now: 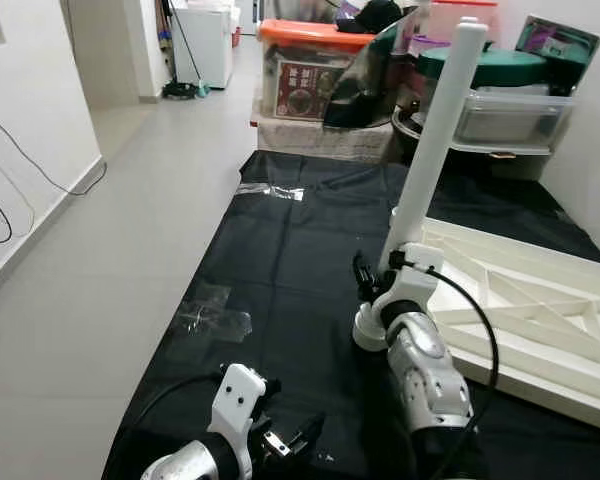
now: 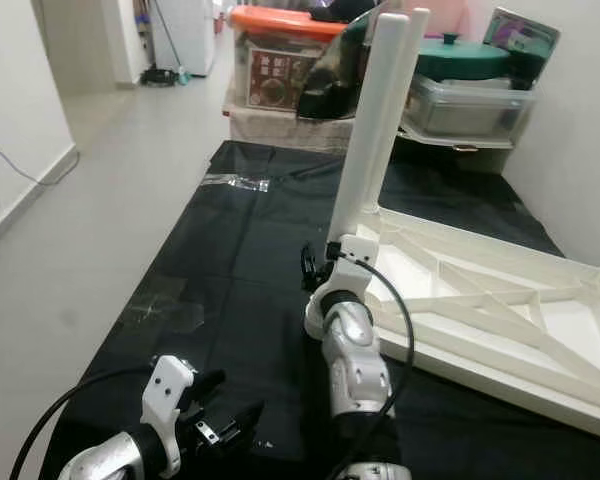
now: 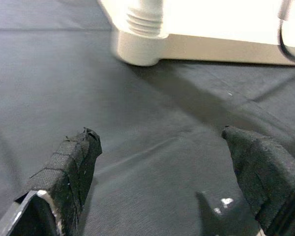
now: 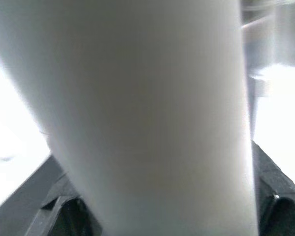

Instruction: Building children table

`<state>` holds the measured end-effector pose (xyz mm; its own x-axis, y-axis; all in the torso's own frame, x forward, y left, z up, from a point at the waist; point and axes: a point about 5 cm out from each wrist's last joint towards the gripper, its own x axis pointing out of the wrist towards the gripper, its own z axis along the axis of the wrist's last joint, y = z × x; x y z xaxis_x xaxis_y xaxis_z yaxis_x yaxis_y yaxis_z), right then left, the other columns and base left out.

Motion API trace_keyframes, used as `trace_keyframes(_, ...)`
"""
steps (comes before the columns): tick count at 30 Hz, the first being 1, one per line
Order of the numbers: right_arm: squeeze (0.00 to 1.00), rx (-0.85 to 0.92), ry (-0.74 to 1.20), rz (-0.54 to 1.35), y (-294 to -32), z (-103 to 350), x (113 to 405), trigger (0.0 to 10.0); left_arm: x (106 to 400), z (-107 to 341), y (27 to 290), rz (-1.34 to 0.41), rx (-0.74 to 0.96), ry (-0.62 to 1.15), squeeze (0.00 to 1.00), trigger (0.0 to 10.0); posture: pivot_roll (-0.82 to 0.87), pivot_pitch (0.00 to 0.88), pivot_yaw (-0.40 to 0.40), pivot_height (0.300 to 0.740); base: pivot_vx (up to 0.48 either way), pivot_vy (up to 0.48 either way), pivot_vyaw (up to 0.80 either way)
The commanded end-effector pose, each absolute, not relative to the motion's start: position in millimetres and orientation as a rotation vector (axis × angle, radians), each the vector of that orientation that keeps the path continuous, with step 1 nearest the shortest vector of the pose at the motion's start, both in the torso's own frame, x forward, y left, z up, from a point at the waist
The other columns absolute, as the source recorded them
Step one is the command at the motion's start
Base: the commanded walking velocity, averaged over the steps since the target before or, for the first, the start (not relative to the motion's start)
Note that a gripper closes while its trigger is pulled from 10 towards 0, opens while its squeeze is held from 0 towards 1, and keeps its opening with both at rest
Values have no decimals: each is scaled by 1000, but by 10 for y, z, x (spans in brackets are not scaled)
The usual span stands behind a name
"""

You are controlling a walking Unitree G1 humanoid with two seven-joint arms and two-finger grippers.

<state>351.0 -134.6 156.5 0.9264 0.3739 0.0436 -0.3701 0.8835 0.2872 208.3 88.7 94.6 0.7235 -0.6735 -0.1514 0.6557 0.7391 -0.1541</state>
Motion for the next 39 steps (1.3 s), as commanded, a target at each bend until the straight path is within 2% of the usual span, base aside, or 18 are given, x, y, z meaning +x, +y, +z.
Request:
trace_keyframes(1, 0, 320, 1, 726, -1163, 1689, 3521, 10000, 2073, 919, 879, -742, -99, 218, 0, 10000, 240, 0, -87, 740, 0, 0, 0)
trace_keyframes(3, 0, 258, 62, 902, -1274, 1712, 3542, 10000, 2078, 921, 880, -744, -97, 218, 0, 10000, 239, 0, -90, 740, 0, 0, 0)
trace_keyframes(10, 0, 177, 124, 1148, -1340, 1773, 3544, 10000, 2080, 913, 881, -742, -96, 219, 0, 10000, 257, 0, -109, 740, 0, 0, 0)
trace_keyframes(11, 0, 148, 155, 1267, -1312, 1786, 3516, 10000, 2082, 912, 880, -738, -96, 220, 0, 10000, 264, 0, -114, 740, 0, 0, 0)
trace_keyframes(18, 0, 81, 176, 1349, -1237, 1784, 3513, 10000, 2084, 916, 880, -733, -95, 218, 0, 10000, 262, 0, -107, 740, 0, 0, 0)
trace_keyframes(19, 0, 56, 187, 1411, -1213, 1781, 3507, 7843, 2084, 916, 878, -733, -95, 217, 0, 10000, 258, 0, -107, 740, 0, 0, 0)
trace_keyframes(20, 0, 56, 187, 1411, -1213, 1781, 3507, 7843, 2084, 916, 878, -733, -95, 217, 0, 10000, 258, 0, -107, 740, 0, 0, 0)
trace_keyframes(21, 0, 38, 198, 1459, -1196, 1776, 3497, 6824, 2085, 917, 876, -734, -96, 217, 0, 10000, 258, 0, -107, 740, 0, 0, 0)
trace_keyframes(22, 0, 38, 198, 1459, -1196, 1776, 3497, 6824, 2085, 917, 876, -734, -96, 217, 0, 10000, 258, 0, -107, 740, 0, 0, 0)
trace_keyframes(23, 0, 27, 204, 1485, -1186, 1769, 3490, 0, 2085, 917, 873, -735, -97, 217, 0, 10000, 247, 0, -100, 740, 0, 0, 0)
trace_keyframes(28, 0, -28, 184, 1457, -1203, 1730, 3508, 0, 2086, 918, 849, -739, -104, 216, 0, 10000, 230, 0, -105, 740, 0, 0, 0)
trace_keyframes(31, 0, -13, 118, 1348, -1198, 1731, 3543, 0, 2083, 920, 848, -737, -108, 215, 0, 10000, 205, 0, -98, 740, 0, 0, 0)
trace_keyframes(34, 0, 52, 46, 1144, -1194, 1715, 3589, 0, 2069, 915, 860, -740, -113, 219, 0, 10000, 203, 0, -92, 740, 0, 0, 0)
trace_keyframes(35, 0, 52, 46, 1144, -1194, 1715, 3589, 0, 2069, 915, 860, -740, -113, 219, 0, 10000, 203, 0, -92, 740, 0, 0, 0)
trace_keyframes(36, 0, 63, 21, 994, -1206, 1708, 3644, 0, 2065, 914, 864, -740, -113, 220, 0, 10000, 206, 0, -93, 740, 0, 0, 0)
trace_keyframes(37, 0, 63, 21, 994, -1206, 1708, 3644, 0, 2065, 914, 864, -740, -113, 220, 0, 10000, 206, 0, -93, 740, 0, 0, 0)
trace_keyframes(38, 0, 51, -14, 821, -1234, 1706, 3690, 0, 2060, 913, 871, -740, -112, 221, 0, 10000, 203, 0, -91, 740, 0, 0, 0)
trace_keyframes(39, 0, 51, -14, 821, -1234, 1706, 3690, 0, 2060, 913, 871, -740, -112, 221, 0, 10000, 203, 0, -91, 740, 0, 0, 0)
